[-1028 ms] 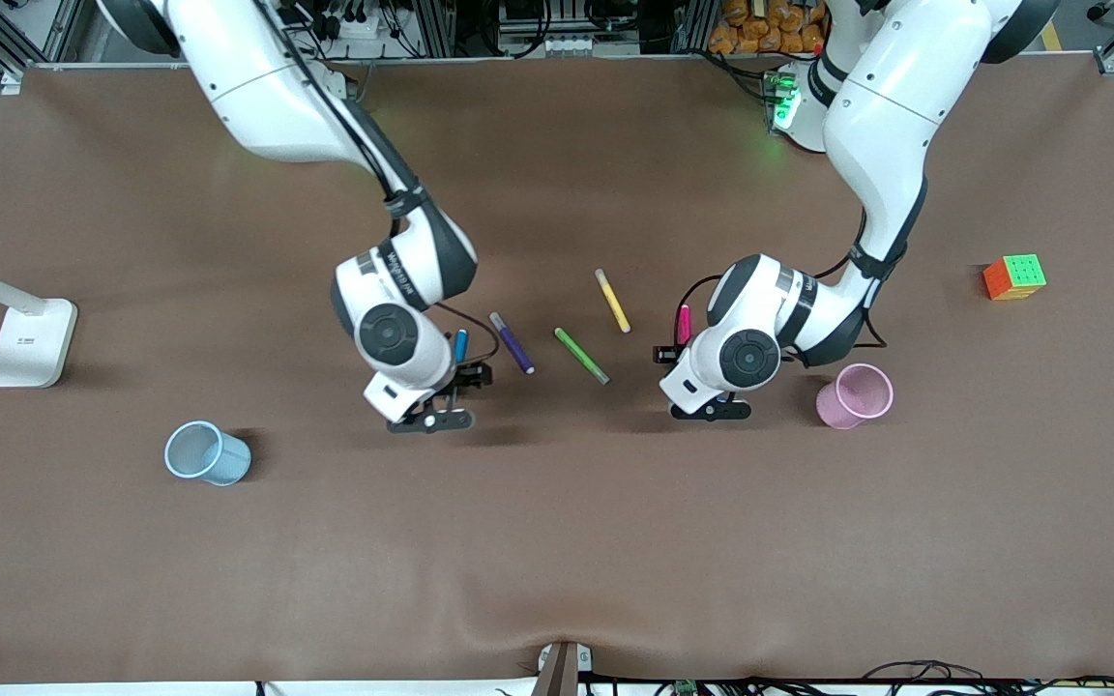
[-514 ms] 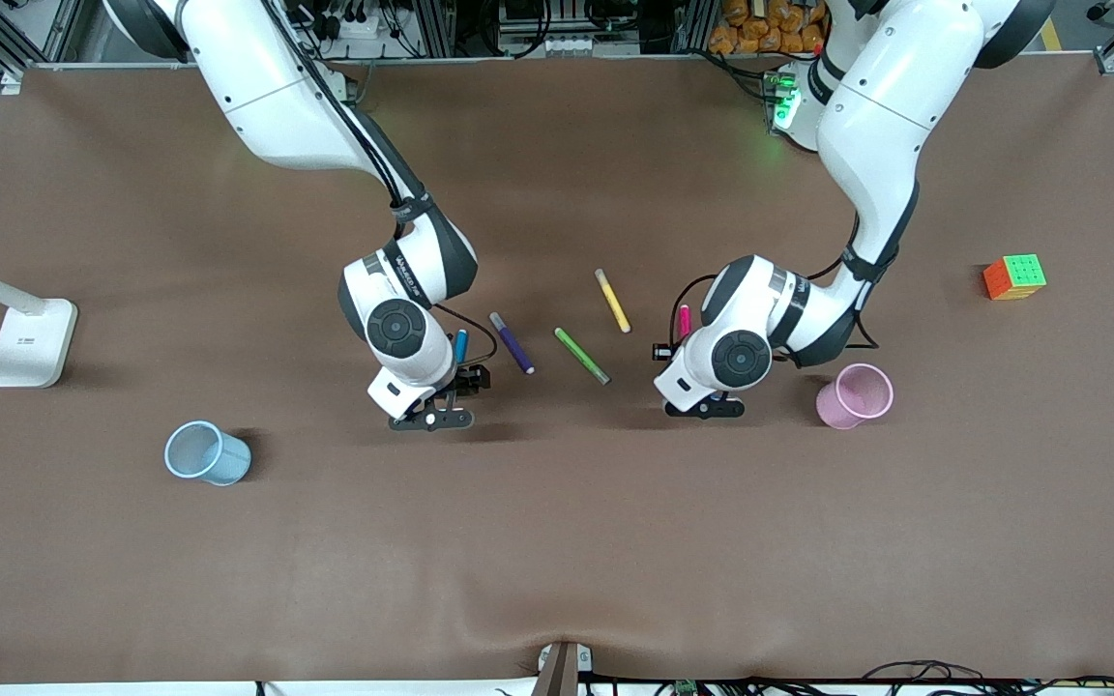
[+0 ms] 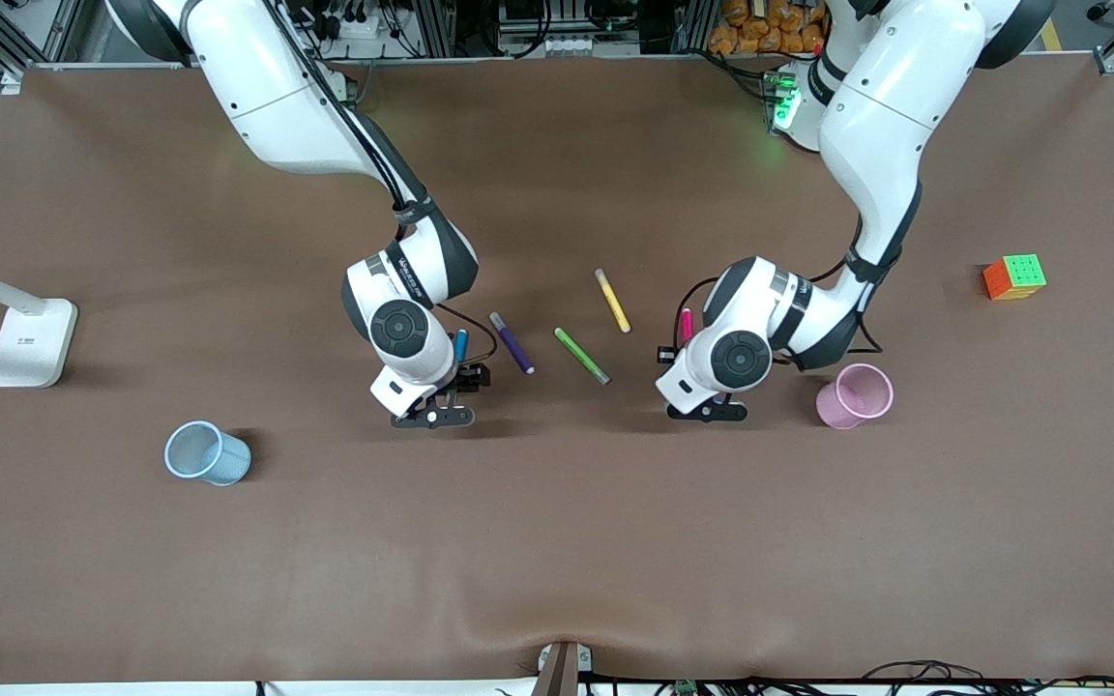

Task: Place pink and blue markers in matching cups
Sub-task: 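Carry the pink marker toward the pink cup while the right gripper carries blue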

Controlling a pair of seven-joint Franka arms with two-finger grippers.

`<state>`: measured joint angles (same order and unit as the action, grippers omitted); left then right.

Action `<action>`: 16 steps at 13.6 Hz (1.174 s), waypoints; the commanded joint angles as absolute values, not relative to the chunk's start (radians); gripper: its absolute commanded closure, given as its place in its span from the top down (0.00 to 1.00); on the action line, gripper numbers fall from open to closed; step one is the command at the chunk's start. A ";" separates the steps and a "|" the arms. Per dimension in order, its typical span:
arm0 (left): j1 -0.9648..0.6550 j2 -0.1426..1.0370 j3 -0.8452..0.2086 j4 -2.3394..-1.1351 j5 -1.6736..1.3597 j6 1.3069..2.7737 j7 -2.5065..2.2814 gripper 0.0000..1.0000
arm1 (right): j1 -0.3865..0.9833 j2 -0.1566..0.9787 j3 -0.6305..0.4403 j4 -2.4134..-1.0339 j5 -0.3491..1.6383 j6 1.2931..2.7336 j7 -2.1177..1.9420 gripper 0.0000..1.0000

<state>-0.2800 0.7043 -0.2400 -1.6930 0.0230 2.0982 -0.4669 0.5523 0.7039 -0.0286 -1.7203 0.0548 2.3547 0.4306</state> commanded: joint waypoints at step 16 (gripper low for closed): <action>0.017 0.414 -0.206 -1.497 0.049 1.827 -0.350 0.00 | 0.477 0.557 -0.026 -1.709 0.037 2.270 0.122 0.00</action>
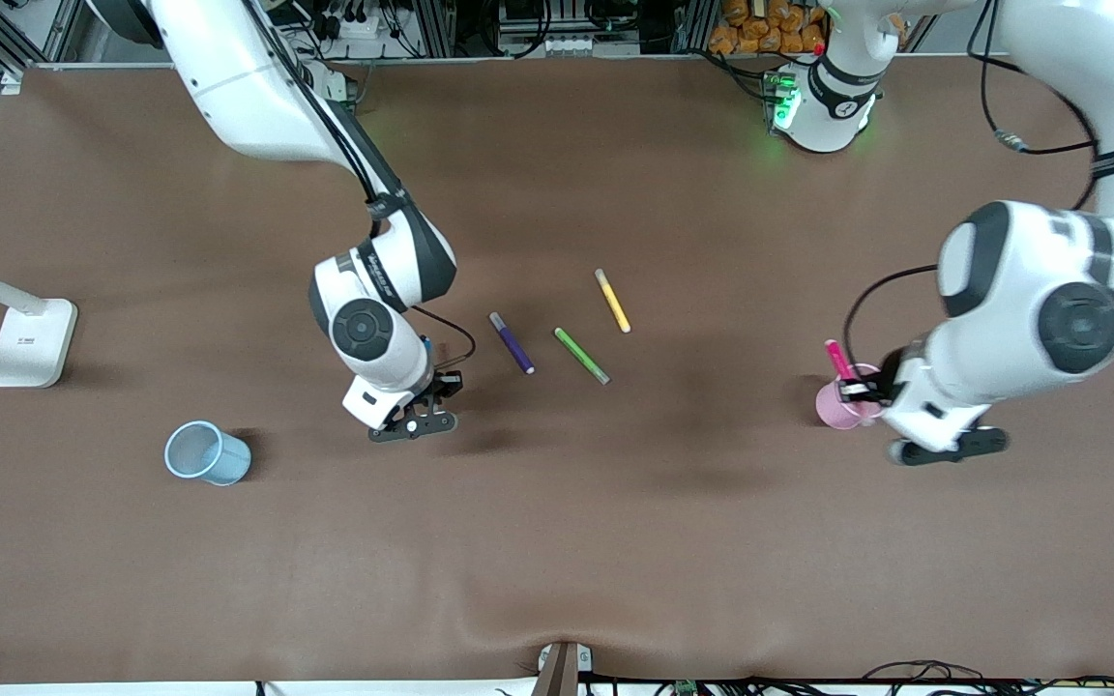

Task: Place pink and blue markers in matching cups
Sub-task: 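Carry the pink marker toward the pink cup while the right gripper carries blue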

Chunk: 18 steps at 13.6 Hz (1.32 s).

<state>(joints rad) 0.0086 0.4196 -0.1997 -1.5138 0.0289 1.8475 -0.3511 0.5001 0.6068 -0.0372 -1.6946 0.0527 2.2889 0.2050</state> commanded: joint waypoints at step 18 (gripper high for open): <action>0.041 0.359 -0.218 -1.482 0.239 1.661 -0.722 0.00 | 0.273 0.325 -0.018 -1.651 0.055 2.237 -0.452 0.00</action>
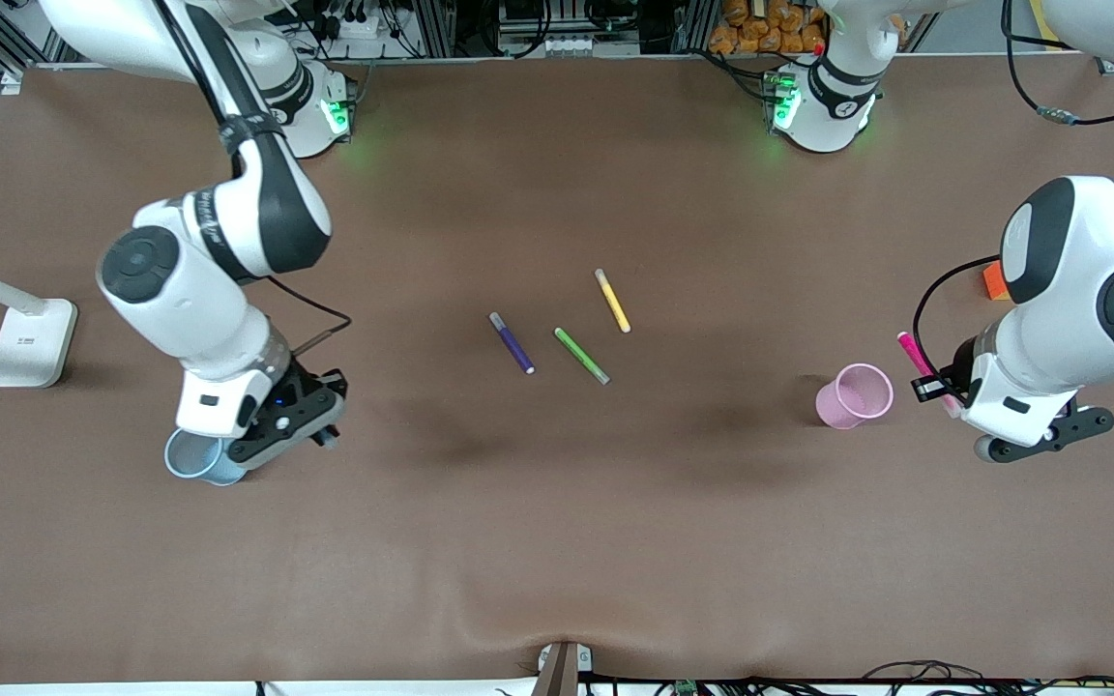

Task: Place pink and blue markers in matching cups
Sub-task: 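Carry the pink marker toward the pink cup while the right gripper carries blue, then lower the pink marker into the pink cup while the right gripper lowers blue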

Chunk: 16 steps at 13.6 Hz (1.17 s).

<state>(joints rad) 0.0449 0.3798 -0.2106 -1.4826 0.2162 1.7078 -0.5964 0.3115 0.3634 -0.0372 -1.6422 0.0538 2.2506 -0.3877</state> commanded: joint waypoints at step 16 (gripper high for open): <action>-0.133 0.540 -0.213 -1.477 0.783 1.620 -1.414 0.00 | 0.023 0.314 -0.021 -1.643 0.518 2.188 -1.375 0.00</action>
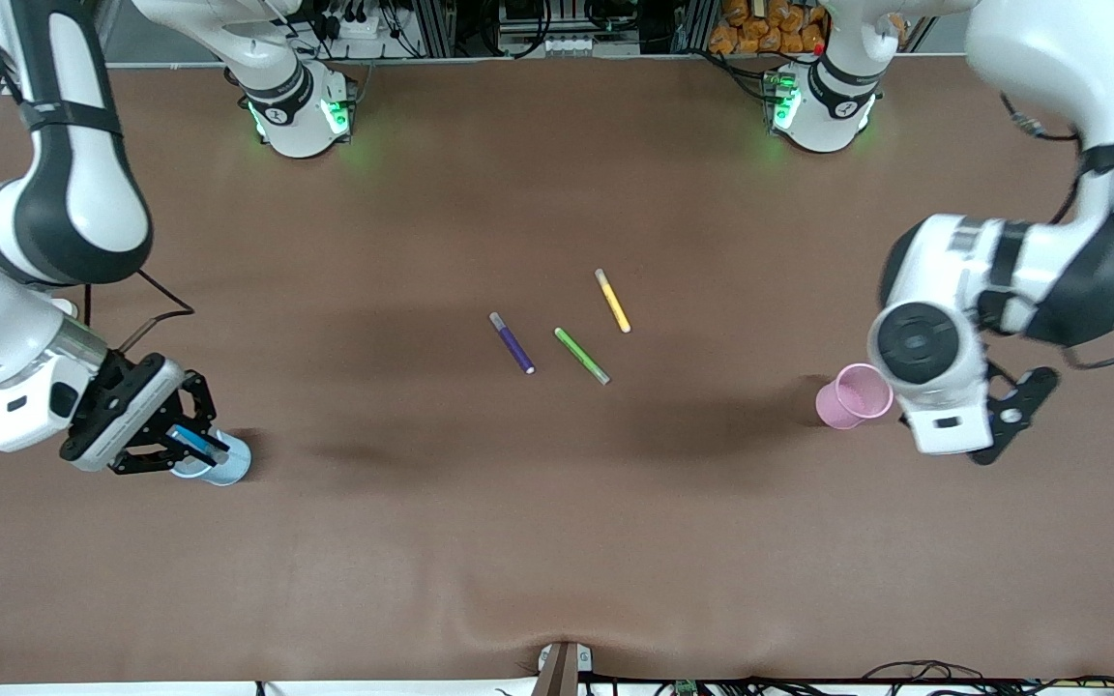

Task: Place pink and blue markers in matching cups
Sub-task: 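Lower the pink marker into the pink cup while the right gripper lowers blue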

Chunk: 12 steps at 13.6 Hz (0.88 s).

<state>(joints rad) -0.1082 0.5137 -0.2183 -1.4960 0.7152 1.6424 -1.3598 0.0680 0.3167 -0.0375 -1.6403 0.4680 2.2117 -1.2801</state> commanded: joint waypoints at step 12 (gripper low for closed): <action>-0.196 0.673 -0.213 -1.491 0.848 1.537 -1.655 0.00 | -0.090 0.388 -0.021 -1.640 0.715 2.181 -1.849 0.00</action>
<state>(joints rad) -0.1853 0.6692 -0.2164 -1.4986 0.8270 1.5640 -1.6259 -0.0605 0.3757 -0.0375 -1.6455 0.6591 2.1858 -1.7565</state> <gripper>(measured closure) 0.828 0.833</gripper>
